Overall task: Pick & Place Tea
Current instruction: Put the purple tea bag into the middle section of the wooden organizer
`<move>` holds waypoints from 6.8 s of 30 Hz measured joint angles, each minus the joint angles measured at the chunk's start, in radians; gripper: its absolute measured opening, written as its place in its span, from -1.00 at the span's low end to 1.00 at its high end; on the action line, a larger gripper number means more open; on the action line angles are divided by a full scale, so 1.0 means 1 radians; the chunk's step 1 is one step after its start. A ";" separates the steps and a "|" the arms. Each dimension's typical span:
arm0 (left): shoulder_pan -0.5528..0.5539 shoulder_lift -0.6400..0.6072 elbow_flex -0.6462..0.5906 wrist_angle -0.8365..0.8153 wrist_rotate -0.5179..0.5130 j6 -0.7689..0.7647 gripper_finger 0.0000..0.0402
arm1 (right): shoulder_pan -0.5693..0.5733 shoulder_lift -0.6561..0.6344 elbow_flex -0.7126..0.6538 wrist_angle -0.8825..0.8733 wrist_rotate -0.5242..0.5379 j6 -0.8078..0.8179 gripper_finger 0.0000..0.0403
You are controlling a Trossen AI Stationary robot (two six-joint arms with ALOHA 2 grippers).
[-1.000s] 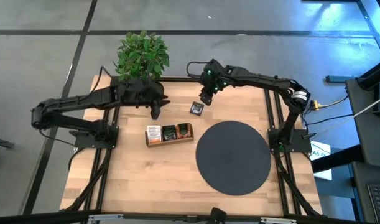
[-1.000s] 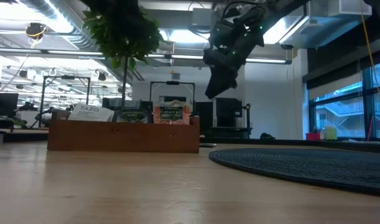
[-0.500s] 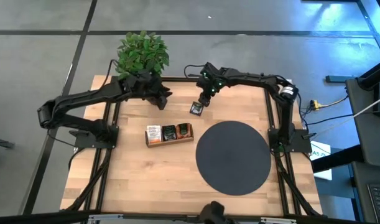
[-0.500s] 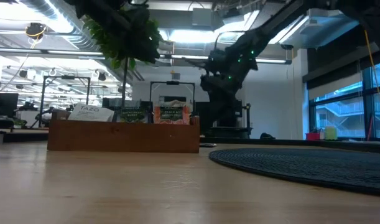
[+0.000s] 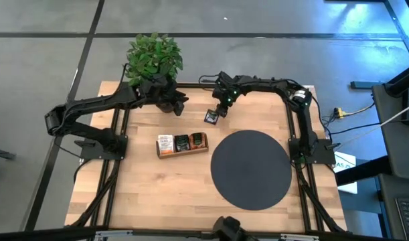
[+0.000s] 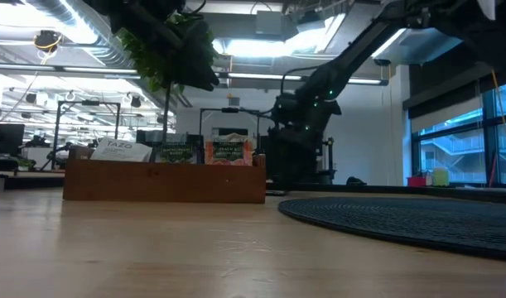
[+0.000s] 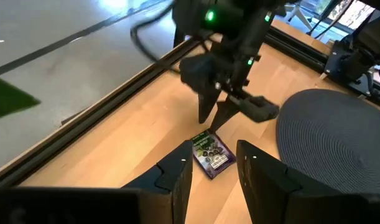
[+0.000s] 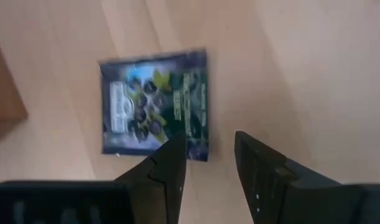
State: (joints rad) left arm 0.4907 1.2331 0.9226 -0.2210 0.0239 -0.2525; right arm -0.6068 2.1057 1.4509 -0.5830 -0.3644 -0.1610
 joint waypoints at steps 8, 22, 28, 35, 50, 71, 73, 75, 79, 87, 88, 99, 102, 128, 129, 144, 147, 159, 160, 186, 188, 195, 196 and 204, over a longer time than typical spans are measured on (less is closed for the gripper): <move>-0.001 0.000 0.000 0.001 0.002 -0.015 -0.40 | 0.026 0.024 0.002 -0.006 0.039 -0.046 -0.32; -0.008 0.000 0.000 0.001 0.003 -0.015 -0.40 | 0.123 0.040 0.003 -0.017 0.173 -0.231 -0.32; -0.025 0.000 0.000 0.001 0.003 0.001 -0.40 | 0.137 0.077 0.011 -0.037 0.193 -0.217 -0.48; -0.026 0.000 0.000 0.001 0.001 0.002 -0.40 | 0.139 0.077 0.011 -0.026 0.204 -0.212 -0.81; -0.026 -0.001 0.000 0.002 -0.001 0.004 -0.40 | 0.128 0.046 0.041 -0.058 0.208 -0.180 -0.98; -0.050 -0.001 0.000 0.008 0.053 -0.009 -0.40 | 0.141 -0.178 0.070 -0.107 0.275 -0.119 -1.00; -0.064 -0.001 0.000 0.008 0.074 -0.039 -0.40 | 0.165 -0.207 0.071 -0.112 0.307 -0.103 -1.00; -0.088 -0.001 0.000 0.008 0.074 -0.072 -0.40 | 0.199 -0.236 0.071 -0.121 0.341 -0.080 -1.00; -0.163 -0.001 0.000 0.009 0.062 -0.104 -0.36 | 0.287 -0.287 0.073 -0.175 0.388 -0.013 -1.00; -0.361 -0.001 0.000 0.016 -0.004 -0.175 -0.09 | 0.531 -0.332 0.073 -0.261 0.503 0.178 -1.00; -0.386 -0.001 0.000 0.016 -0.013 -0.199 -0.05 | 0.563 -0.336 0.072 -0.267 0.515 0.200 -1.00; -0.587 0.010 -0.001 0.017 -0.157 -0.389 0.07 | 0.809 -0.369 0.073 -0.229 0.691 0.390 -1.00; -0.601 0.021 0.000 0.036 -0.163 -0.400 0.07 | 0.839 -0.369 0.073 -0.185 0.698 0.391 -1.00; -0.604 0.080 0.000 0.125 -0.102 -0.363 -0.81 | 0.852 -0.369 0.073 -0.061 0.719 0.357 -1.00; -0.604 0.080 0.000 0.125 -0.101 -0.352 -0.90 | 0.852 -0.369 0.073 -0.060 0.719 0.345 -0.99; -0.688 -0.089 -0.024 -0.029 -0.291 -0.189 -0.99 | 0.813 -0.446 0.073 -0.160 0.674 0.403 -0.31; -0.733 -0.141 -0.088 0.084 -0.363 -0.185 -0.99 | 0.773 -0.480 0.073 -0.156 0.545 0.366 -0.22; -0.844 -0.205 -0.360 0.545 -0.506 -0.066 -0.99 | 0.651 -0.451 0.073 0.250 0.179 0.233 -0.20; -0.845 -0.205 -0.363 0.548 -0.509 -0.062 -0.99 | 0.651 -0.443 0.074 0.281 0.178 0.232 -0.20; -0.841 -0.205 -0.363 0.603 -0.504 -0.022 -0.99 | 0.651 -0.346 0.073 0.352 0.126 0.256 -0.65; -0.842 -0.205 -0.363 0.615 -0.496 -0.022 -0.98 | 0.651 -0.345 0.073 0.354 0.126 0.257 -0.81; -0.842 -0.205 -0.363 0.609 -0.494 -0.022 -0.98 | 0.651 -0.345 0.073 0.353 0.132 0.260 -0.97; -0.842 -0.205 -0.363 0.607 -0.494 -0.022 -0.98 | 0.651 -0.344 0.073 0.353 0.132 0.259 -0.98; -0.843 -0.210 -0.363 0.604 -0.494 0.024 -0.97 | 0.651 -0.344 0.073 0.351 0.135 0.257 -0.99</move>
State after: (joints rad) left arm -0.3519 1.0233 0.5598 0.3830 -0.4698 -0.2281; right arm 0.0441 1.7615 1.5242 -0.2315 -0.2293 0.0958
